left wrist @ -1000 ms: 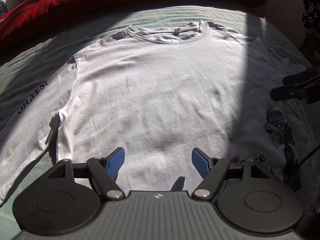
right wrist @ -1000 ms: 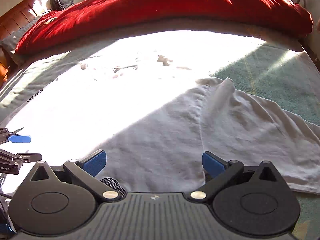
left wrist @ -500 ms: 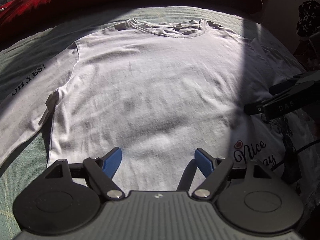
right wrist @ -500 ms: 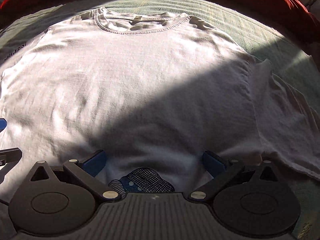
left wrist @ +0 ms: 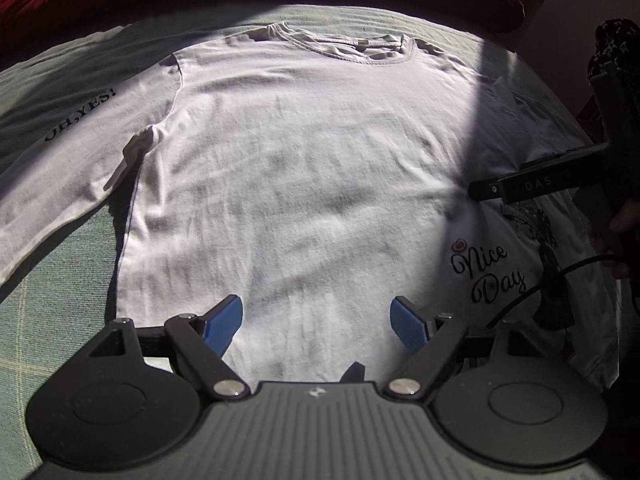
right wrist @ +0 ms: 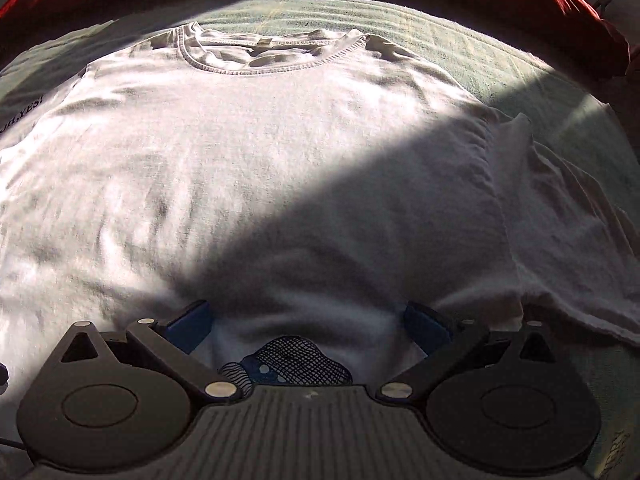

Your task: Fold clothes

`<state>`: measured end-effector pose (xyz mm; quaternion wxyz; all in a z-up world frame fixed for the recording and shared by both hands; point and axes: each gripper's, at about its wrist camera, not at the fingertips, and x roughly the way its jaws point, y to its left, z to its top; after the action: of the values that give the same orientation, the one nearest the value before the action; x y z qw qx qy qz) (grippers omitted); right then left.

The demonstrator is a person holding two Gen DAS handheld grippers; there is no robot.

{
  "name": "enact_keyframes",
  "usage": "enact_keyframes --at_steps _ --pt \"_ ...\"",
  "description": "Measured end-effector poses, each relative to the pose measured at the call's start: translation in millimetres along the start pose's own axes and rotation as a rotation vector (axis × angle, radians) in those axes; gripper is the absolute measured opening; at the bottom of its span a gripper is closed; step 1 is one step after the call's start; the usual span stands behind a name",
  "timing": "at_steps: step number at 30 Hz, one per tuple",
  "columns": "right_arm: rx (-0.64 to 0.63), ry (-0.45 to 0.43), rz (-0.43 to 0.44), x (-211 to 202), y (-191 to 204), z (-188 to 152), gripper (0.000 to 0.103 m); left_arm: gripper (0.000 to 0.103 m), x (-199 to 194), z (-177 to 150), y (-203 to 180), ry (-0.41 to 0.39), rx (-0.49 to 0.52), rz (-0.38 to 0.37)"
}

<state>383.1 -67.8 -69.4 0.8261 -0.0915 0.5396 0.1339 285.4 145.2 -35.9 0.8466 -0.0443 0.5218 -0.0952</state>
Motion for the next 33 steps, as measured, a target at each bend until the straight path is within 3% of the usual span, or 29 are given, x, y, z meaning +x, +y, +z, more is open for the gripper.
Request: enact_keyframes --at_steps 5,11,16,22,25,29,33 --pt "0.002 -0.003 -0.005 -0.4 1.4 0.1 0.103 0.081 8.6 39.2 2.6 -0.115 0.015 -0.015" --pt "0.003 -0.007 -0.005 -0.8 1.8 0.0 0.103 0.081 34.9 60.3 -2.3 -0.138 0.062 -0.035" --pt "0.001 -0.020 -0.004 -1.5 2.2 -1.2 0.103 0.081 33.5 24.7 0.9 -0.064 0.012 -0.028" --pt "-0.006 -0.037 0.010 -3.0 0.7 -2.6 0.103 0.085 4.5 -30.2 -7.0 -0.003 0.031 0.003" --pt "-0.029 -0.030 0.022 -6.0 0.2 -1.9 0.103 0.085 -7.6 -35.8 -6.2 0.001 0.013 -0.002" --pt "-0.075 0.005 0.077 -19.2 3.5 -1.3 0.103 0.085 -14.3 -29.2 -1.6 -0.055 -0.005 0.017" --pt "-0.142 0.012 0.171 -30.7 19.4 -11.9 0.103 0.085 -4.7 -39.3 2.9 -0.012 -0.030 0.045"
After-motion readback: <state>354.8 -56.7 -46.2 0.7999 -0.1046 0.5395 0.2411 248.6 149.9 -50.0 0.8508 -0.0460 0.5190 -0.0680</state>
